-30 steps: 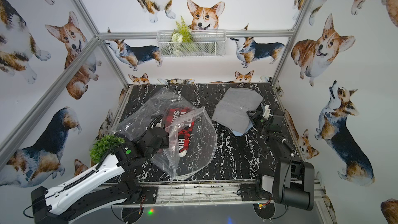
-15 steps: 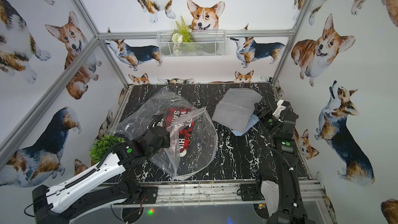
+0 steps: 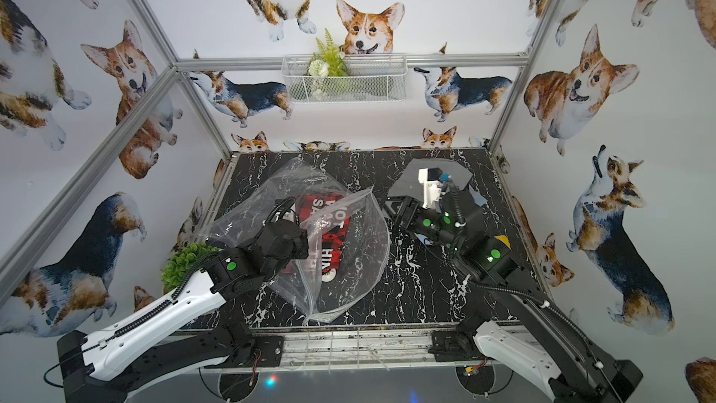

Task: Take the shirt out of the vacuum bag
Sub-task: Take out the shirt from the vacuum bag.

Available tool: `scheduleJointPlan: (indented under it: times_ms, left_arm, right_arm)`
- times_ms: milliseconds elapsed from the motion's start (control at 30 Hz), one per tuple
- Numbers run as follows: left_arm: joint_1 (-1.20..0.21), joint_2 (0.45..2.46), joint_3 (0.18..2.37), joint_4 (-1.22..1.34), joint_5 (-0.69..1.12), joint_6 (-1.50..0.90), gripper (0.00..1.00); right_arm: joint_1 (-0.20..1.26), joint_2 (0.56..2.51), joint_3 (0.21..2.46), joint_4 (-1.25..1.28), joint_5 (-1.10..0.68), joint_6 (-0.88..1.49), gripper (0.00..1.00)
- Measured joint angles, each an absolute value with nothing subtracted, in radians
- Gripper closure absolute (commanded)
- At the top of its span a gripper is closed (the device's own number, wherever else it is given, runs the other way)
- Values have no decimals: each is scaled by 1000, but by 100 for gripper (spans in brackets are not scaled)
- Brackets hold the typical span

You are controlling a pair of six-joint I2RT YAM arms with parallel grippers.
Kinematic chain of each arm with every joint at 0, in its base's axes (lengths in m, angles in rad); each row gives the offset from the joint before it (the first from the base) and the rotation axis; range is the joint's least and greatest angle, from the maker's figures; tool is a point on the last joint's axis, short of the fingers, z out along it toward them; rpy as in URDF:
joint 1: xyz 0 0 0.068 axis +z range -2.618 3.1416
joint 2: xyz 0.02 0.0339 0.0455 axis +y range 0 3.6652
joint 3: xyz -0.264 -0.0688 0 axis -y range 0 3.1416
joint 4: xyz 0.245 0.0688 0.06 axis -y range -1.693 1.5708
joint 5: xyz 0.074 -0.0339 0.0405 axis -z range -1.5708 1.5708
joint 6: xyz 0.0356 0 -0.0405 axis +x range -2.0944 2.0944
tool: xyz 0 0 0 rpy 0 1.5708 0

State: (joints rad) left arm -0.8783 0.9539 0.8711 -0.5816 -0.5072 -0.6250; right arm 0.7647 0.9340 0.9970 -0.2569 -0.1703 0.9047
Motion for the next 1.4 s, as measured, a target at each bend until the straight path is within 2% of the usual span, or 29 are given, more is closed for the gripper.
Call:
scheduleJointPlan:
  times_ms: [233, 367, 767, 1000, 1133, 1400]
  left_arm:
    - [-878, 914, 848, -570, -512, -635, 100]
    - [-878, 910, 815, -583, -514, -640, 100]
    - [-878, 896, 799, -580, -513, -642, 100]
    - [-878, 883, 791, -578, -510, -651, 100]
    - [-878, 879, 791, -580, -510, -652, 100]
    - [-878, 875, 777, -580, -509, -658, 100]
  right_arm:
    - [937, 1125, 961, -243, -32, 893, 43]
    - [980, 1254, 949, -208, -24, 890, 43]
    - [981, 1586, 975, -109, -32, 895, 41]
    - [882, 1772, 970, 34, -110, 945, 41]
    - [872, 1860, 1015, 64, -136, 966, 42]
    - [883, 1875, 1087, 105, -157, 963, 41]
